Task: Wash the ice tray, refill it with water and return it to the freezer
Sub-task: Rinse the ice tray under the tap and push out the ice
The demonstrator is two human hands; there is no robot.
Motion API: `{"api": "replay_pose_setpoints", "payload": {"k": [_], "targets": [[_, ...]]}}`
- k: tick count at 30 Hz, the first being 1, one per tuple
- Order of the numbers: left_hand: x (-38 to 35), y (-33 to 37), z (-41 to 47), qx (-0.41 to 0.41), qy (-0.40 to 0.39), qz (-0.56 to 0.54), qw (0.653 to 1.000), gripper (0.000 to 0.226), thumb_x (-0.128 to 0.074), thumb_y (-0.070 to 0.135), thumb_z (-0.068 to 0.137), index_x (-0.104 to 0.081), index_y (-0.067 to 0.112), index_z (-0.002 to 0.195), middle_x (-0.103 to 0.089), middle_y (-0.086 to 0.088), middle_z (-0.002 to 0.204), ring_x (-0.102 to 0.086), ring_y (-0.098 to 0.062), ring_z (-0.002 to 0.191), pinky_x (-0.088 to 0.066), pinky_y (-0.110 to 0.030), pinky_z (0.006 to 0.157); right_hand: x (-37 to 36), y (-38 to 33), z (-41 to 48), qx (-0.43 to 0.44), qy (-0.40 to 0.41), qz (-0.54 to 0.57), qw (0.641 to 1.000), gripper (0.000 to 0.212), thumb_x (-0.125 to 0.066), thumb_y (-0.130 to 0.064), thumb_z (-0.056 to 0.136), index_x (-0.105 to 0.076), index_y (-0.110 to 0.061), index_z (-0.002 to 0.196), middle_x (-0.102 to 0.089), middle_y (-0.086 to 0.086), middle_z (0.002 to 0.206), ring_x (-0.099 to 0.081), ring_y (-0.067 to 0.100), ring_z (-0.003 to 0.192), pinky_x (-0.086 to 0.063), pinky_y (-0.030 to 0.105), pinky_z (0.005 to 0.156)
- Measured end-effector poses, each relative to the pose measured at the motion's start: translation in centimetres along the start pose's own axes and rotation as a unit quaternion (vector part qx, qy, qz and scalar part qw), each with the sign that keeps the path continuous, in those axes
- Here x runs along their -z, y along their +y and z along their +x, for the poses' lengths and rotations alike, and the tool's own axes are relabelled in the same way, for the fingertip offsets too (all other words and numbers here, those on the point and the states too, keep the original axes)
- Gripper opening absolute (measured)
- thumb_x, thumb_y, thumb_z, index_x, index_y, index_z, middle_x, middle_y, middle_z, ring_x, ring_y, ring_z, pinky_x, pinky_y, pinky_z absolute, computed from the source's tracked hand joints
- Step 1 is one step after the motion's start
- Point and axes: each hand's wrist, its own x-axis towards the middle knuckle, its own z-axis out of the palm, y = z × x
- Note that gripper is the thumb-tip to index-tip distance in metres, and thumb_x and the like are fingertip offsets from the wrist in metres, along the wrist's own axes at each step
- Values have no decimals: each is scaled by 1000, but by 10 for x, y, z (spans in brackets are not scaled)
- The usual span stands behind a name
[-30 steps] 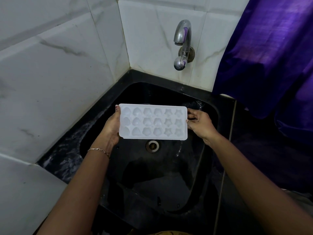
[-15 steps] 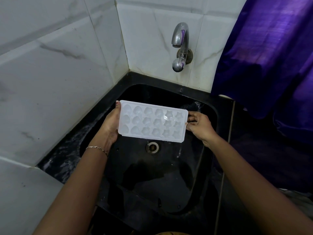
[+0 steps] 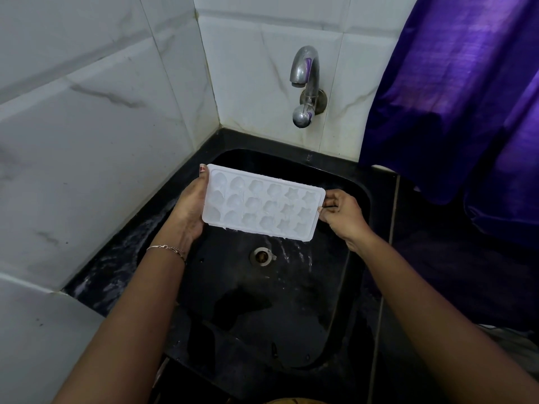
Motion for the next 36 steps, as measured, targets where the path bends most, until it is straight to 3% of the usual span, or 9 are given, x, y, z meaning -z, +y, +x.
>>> {"api": "replay_pose_setpoints", "payload": {"k": [4, 12, 20, 23, 25, 32, 36], "targets": [[3, 4, 1, -8, -7, 2, 1000, 65, -42, 65, 90, -62, 13, 124, -70, -10, 116, -67, -28, 106, -52, -51, 91, 2, -3, -1, 7, 4, 3, 1000, 26, -64, 1, 88, -57, -17, 105, -65, 1, 97, -66, 20, 96, -55, 29, 83], [5, 16, -1, -49, -34, -10, 998, 71, -56, 65, 82, -60, 9, 126, -67, -12, 121, -64, -30, 112, -48, -54, 97, 6, -7, 0, 14, 25, 0, 1000, 31, -66, 0, 86, -56, -16, 111, -65, 3, 101, -66, 22, 95, -56, 35, 86], [-2, 34, -13, -98, -74, -11, 992, 63, -49, 58, 86, -61, 7, 121, -68, -13, 118, -66, -27, 108, -56, -38, 81, 8, -18, -5, 62, 68, -24, 995, 29, -65, 2, 86, -56, -18, 103, -61, -5, 91, -58, 7, 78, -50, 19, 71], [-3, 40, -17, -111, -73, -7, 991, 54, -49, 57, 84, -69, 13, 107, -72, -8, 108, -69, -22, 101, -57, -33, 77, 9, -23, -7, 78, 84, -34, 993, 28, -65, 2, 85, -57, -19, 102, -62, -5, 90, -59, 8, 78, -49, 19, 68], [-5, 43, -21, -119, -73, -8, 990, 48, -51, 56, 82, -72, 17, 96, -74, -6, 102, -70, -20, 94, -58, -33, 76, 10, -26, -8, 89, 93, -40, 991, 27, -66, 1, 85, -58, -19, 101, -62, -5, 91, -59, 8, 79, -48, 16, 67], [-6, 49, -29, -147, -71, -10, 987, 46, -50, 56, 82, -76, 19, 89, -74, -6, 98, -70, -20, 91, -58, -33, 79, 15, -33, -15, 126, 108, -53, 985, 28, -67, 0, 84, -60, -17, 106, -65, -2, 95, -64, 10, 82, -53, 21, 75], [-7, 50, -33, -153, -70, -19, 986, 51, -50, 57, 82, -72, 13, 100, -72, -11, 103, -68, -25, 97, -57, -35, 82, 16, -38, -20, 141, 120, -58, 981, 28, -67, 1, 84, -58, -20, 102, -64, -4, 92, -63, 8, 79, -52, 19, 74]]}}
